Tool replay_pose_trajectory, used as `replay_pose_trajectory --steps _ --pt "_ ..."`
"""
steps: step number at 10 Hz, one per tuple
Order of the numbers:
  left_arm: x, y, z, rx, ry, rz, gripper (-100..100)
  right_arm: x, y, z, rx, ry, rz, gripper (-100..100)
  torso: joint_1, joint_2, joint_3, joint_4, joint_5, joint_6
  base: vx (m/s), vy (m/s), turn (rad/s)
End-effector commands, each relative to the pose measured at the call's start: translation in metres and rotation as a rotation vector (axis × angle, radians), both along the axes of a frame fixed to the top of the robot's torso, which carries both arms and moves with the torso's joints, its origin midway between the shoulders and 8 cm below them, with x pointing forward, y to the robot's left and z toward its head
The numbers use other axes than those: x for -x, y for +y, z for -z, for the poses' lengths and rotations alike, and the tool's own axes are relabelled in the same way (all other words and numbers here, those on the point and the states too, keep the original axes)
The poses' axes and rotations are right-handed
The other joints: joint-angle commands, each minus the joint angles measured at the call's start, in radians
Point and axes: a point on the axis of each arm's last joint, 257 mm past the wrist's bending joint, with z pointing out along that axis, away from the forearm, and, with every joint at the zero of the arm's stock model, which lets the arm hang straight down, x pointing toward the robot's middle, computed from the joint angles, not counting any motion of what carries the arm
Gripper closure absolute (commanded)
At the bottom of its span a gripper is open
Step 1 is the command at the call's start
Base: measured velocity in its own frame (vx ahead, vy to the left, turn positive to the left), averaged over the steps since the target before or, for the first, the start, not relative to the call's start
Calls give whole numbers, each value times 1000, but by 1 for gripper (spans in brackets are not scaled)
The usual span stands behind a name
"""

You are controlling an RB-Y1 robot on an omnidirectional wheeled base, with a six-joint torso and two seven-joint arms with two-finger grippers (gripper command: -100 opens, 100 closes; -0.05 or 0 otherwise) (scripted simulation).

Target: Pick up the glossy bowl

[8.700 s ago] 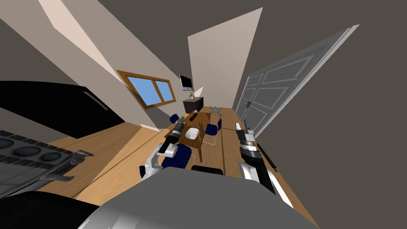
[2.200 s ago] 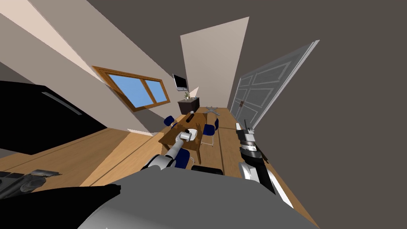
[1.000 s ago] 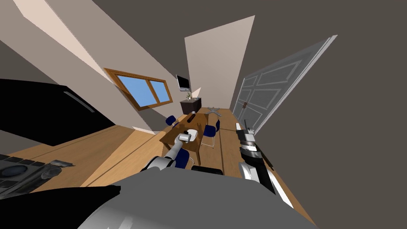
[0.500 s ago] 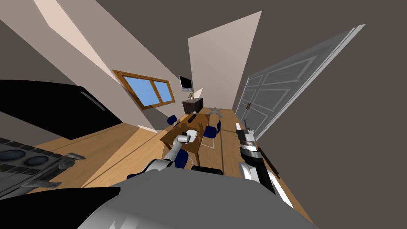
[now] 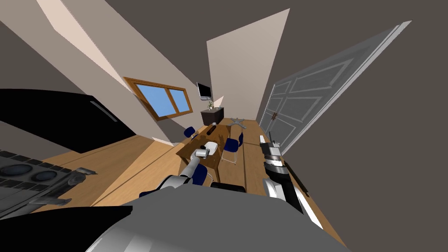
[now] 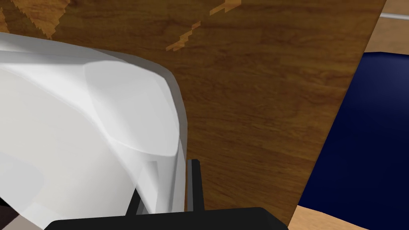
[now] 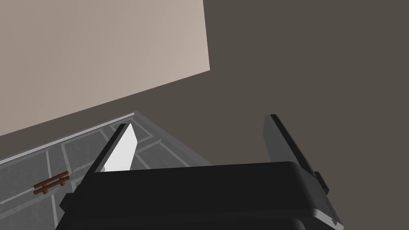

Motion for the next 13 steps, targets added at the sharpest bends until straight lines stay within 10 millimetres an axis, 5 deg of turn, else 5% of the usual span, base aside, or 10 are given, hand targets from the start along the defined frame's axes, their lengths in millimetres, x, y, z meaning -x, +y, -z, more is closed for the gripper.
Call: replay_pose_trajectory --steps 1,2,3,12,13 --pt "0 0 0 0 0 0 100 0 0 0 0 0 0 0 0 0 0 0 0 0 0 0 0" --pt "1 0 1 0 2 0 0 0 0 0 0 0 0 0 0 1 1 1 0 0 0 0 0" --pt "-7 -2 -6 0 -9 -9 100 0 0 0 0 0 0 0 0 1 1 1 0 0 -32 41 -158" --pt "-21 -11 -21 -3 -9 -77 100 0 0 0 0 0 0 0 -1 9 7 5 -3 1 -61 55 -92" --pt "-21 -12 -21 -1 -10 -80 0 0 0 0 0 0 0 0 -2 7 6 5 -3 0 0 0 0"
